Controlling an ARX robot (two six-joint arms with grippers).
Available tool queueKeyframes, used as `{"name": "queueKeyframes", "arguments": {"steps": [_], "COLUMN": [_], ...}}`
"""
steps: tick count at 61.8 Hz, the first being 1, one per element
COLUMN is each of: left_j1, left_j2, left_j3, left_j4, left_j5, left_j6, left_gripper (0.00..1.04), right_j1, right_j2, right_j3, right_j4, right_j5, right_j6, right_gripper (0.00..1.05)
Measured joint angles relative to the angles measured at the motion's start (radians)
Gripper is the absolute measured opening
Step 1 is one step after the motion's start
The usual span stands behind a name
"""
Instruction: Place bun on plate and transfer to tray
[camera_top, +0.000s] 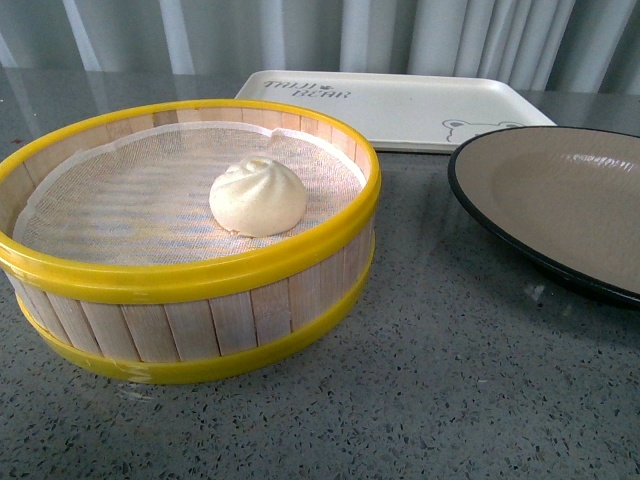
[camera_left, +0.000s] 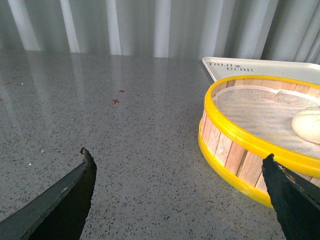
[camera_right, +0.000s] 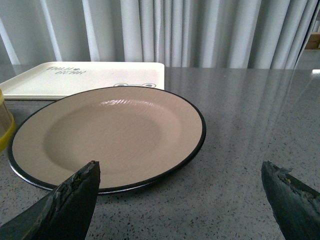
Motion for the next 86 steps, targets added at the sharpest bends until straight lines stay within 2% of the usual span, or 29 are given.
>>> {"name": "queueKeyframes", "arguments": {"steps": [86], "left_j1": [0.000], "left_j2": [0.000], "left_j3": [0.000], "left_j4": [0.000], "left_j5": [0.000], "left_j6": [0.000], "left_gripper": [0.98], "right_j1": [0.000], "right_j2": [0.000], "right_j3": [0.000], "right_j4": [0.000], "right_j5": [0.000], "right_j6": [0.000], "right_gripper": [0.96]}}
